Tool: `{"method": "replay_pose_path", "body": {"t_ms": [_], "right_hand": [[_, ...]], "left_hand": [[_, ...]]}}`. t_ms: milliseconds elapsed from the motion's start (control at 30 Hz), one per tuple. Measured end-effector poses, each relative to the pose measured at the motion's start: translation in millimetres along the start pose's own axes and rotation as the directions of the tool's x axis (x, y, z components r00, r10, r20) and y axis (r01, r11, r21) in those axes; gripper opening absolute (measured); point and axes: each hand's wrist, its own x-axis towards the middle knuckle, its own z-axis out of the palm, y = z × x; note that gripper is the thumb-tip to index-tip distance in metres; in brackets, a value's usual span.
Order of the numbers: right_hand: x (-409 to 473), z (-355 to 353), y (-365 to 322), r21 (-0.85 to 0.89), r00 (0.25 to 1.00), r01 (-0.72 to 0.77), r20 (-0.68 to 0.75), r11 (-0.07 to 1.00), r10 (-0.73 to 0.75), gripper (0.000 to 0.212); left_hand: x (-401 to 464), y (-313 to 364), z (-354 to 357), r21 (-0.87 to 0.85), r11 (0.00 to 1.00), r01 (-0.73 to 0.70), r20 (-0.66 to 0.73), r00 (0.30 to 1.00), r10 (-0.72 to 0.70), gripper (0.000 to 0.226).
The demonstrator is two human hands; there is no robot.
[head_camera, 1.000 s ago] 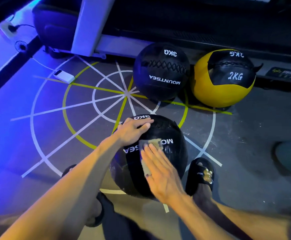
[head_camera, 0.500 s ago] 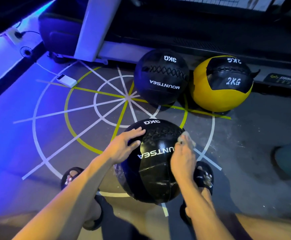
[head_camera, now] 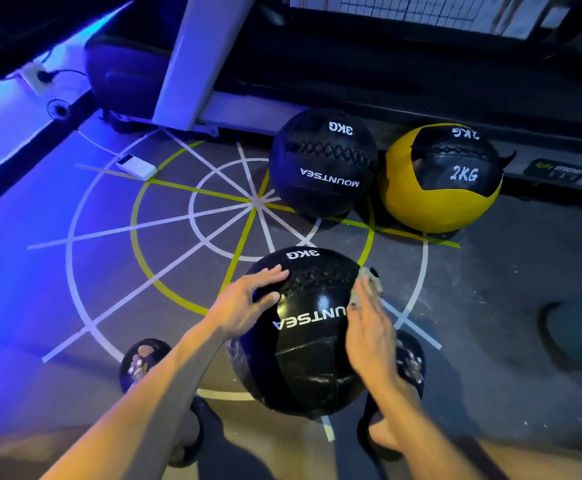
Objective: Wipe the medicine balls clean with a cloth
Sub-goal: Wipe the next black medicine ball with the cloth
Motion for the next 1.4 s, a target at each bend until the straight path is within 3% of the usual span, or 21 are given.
{"method": "replay_pose_path", "body": {"t_ms": [100, 167, 233, 267, 333, 400, 433, 500, 633, 667, 733, 833, 900, 967, 1033, 1100, 1133, 1200, 1300, 1367, 1400], "right_hand": [[-29, 22, -45, 0.07, 0.937, 0.345, 0.031, 0.936, -0.348, 0.052], [-46, 35, -50, -0.026, 0.784, 0.604, 0.199, 0.797, -0.588, 0.051], [-45, 29, -32, -0.09, 0.652, 0.746, 0.299, 0.66, -0.697, 0.054], [-37, 18, -23, -0.104, 0.643, 0.758, 0.287, 0.644, -0.71, 0.053], [-24, -9, -4, -0.096, 0.773, 0.615, 0.271, 0.783, -0.574, 0.044], [-11, -31, 28, 0.008, 0.941, 0.269, 0.209, 0.963, -0.265, 0.042], [-10, -37, 41, 0.091, 0.978, 0.106, 0.173, 0.99, -0.12, 0.04], [-15, -37, 57, 0.237, 0.989, -0.119, 0.12, 0.964, 0.092, 0.047], [-34, 3, 23, 0.335, 0.937, -0.298, -0.077, 0.894, 0.341, 0.051], [-43, 15, 7, 0.338, 0.947, -0.221, -0.15, 0.915, 0.284, 0.055], [-66, 36, -14, 0.234, 0.983, 0.055, -0.186, 0.971, -0.01, 0.061], [-78, 38, 4, -0.055, 0.909, 0.415, 0.064, 0.908, -0.411, 0.072], [-62, 21, 35, -0.178, 0.821, 0.568, 0.181, 0.803, -0.541, 0.075], [-41, 4, 57, -0.128, 0.872, 0.485, 0.139, 0.865, -0.469, 0.068], [-33, -2, 57, 0.053, 0.986, 0.164, 0.003, 0.985, -0.165, 0.059], [-35, 8, 35, 0.18, 0.992, -0.001, -0.121, 0.984, 0.023, 0.056], [-42, 16, 22, 0.209, 0.987, 0.031, -0.161, 0.978, 0.003, 0.056], [-67, 35, 3, 0.149, 0.961, 0.254, -0.151, 0.956, -0.232, 0.055], [-100, 45, 12, -0.004, 0.79, 0.609, 0.096, 0.793, -0.606, 0.055], [-100, 38, 35, -0.119, 0.696, 0.714, 0.228, 0.69, -0.681, 0.069], [-95, 32, 41, -0.163, 0.709, 0.702, 0.245, 0.693, -0.661, 0.072]], "left_hand": [[5, 2, 2, 0.026, 1.0, 0.002, 0.005, 1.0, -0.003, 0.048], [7, -1, 1, 0.025, 1.0, 0.004, 0.035, 0.999, -0.005, 0.051], [9, -1, -2, 0.047, 0.999, -0.015, 0.053, 0.998, 0.012, 0.049], [9, 0, -2, 0.07, 0.997, -0.023, 0.046, 0.999, 0.02, 0.047], [13, 3, -4, 0.102, 0.995, -0.011, 0.037, 0.999, 0.007, 0.046], [20, 7, -4, 0.109, 0.994, 0.001, 0.059, 0.998, -0.007, 0.047], [23, 10, -6, 0.11, 0.994, 0.009, 0.082, 0.996, -0.019, 0.048], [28, 17, -7, 0.105, 0.994, 0.021, 0.127, 0.991, -0.035, 0.051], [32, 22, -4, 0.133, 0.991, 0.023, 0.11, 0.993, -0.038, 0.057], [33, 22, -3, 0.144, 0.989, 0.024, 0.096, 0.995, -0.039, 0.057], [32, 22, -7, 0.167, 0.985, 0.035, 0.083, 0.995, -0.049, 0.057], [30, 15, -15, 0.156, 0.986, 0.058, 0.083, 0.994, -0.072, 0.056], [26, 12, -15, 0.164, 0.985, 0.055, 0.072, 0.995, -0.067, 0.056], [29, 13, -13, 0.17, 0.984, 0.053, 0.06, 0.996, -0.064, 0.056], [34, 20, -9, 0.178, 0.983, 0.051, 0.053, 0.997, -0.062, 0.056], [41, 27, -3, 0.211, 0.977, 0.04, 0.052, 0.997, -0.052, 0.056], [44, 28, -2, 0.242, 0.97, 0.039, 0.054, 0.997, -0.054, 0.056], [48, 25, -3, 0.286, 0.957, 0.057, 0.05, 0.996, -0.074, 0.056], [48, 21, -6, 0.287, 0.955, 0.067, 0.056, 0.995, -0.087, 0.056], [49, 24, -2, 0.283, 0.958, 0.051, 0.068, 0.995, -0.073, 0.055], [51, 25, 1, 0.287, 0.957, 0.043, 0.064, 0.996, -0.064, 0.055]]}}
